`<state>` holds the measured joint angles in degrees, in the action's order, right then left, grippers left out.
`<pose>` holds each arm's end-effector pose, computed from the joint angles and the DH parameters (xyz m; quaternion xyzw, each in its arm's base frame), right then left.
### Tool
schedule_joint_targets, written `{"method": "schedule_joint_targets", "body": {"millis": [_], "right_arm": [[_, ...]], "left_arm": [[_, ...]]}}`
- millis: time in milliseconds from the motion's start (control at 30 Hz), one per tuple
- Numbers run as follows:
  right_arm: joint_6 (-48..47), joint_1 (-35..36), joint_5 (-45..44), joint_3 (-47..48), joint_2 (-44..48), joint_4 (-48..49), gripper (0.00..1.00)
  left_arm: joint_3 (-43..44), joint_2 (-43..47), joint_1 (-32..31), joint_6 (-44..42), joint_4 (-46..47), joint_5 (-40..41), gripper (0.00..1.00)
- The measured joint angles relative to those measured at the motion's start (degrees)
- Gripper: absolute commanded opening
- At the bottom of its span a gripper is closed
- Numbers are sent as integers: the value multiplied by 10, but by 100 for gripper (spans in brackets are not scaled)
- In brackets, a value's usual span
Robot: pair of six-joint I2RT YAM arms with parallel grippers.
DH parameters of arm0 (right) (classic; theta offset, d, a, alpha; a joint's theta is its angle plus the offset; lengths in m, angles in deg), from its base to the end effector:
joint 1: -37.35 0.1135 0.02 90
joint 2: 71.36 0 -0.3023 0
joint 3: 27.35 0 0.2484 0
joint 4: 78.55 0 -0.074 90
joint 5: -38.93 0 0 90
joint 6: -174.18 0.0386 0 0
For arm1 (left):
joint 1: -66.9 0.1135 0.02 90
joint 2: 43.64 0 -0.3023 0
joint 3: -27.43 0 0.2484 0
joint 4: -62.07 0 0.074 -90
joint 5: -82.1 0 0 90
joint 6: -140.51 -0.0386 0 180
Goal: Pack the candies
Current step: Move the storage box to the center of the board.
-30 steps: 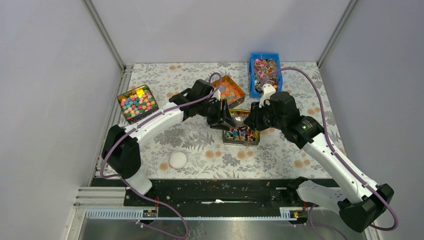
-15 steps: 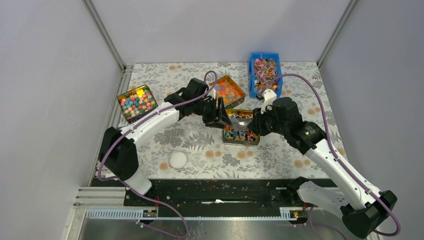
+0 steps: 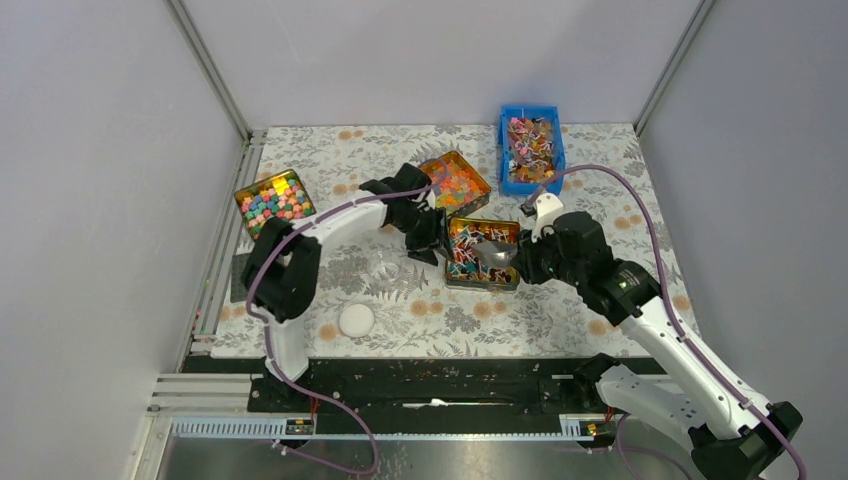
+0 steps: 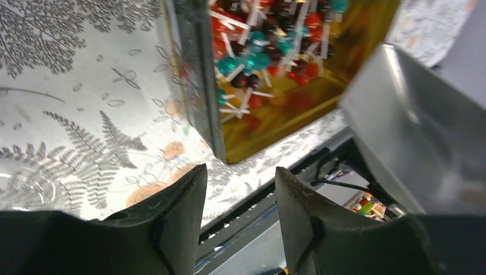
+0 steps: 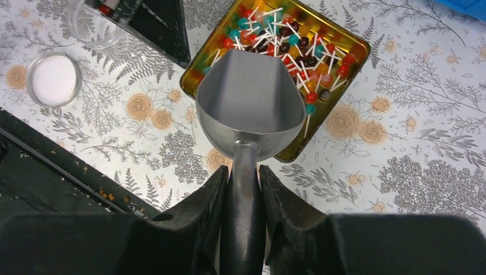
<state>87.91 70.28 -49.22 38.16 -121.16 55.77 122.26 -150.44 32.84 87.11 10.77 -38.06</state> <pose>0.1349 0.0889 0.3554 -0.2261 0.8358 0.1706 0.4704 0.3194 -0.2393 0.2555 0.0393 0.9405 -0.3356 0.0357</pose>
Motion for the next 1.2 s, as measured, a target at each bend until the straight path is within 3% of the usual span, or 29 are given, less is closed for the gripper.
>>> {"method": "schedule_joint_targets", "body": {"millis": [167,267,400,667,933,1100,1200], "right_arm": [[0,0,-14,0,3,-17,0],[-4,0,-11,1,3,-29,0],[-13,0,-3,3,-3,-41,0],[-44,0,9,11,-31,-49,0],[-63,0,44,11,-53,-54,0],[-65,-1,103,11,-77,-59,0],[-64,-1,147,11,-106,-67,0]], "left_arm": [[48,-80,-21,-22,-37,40,37],[57,-101,-38,-31,-51,61,21],[58,-103,-50,-41,-66,76,11],[55,-96,-51,-74,-72,90,3],[15,-55,-60,-94,-102,145,4],[-25,-21,-62,-93,-116,171,28],[-38,-6,-62,-90,-121,171,35]]}}
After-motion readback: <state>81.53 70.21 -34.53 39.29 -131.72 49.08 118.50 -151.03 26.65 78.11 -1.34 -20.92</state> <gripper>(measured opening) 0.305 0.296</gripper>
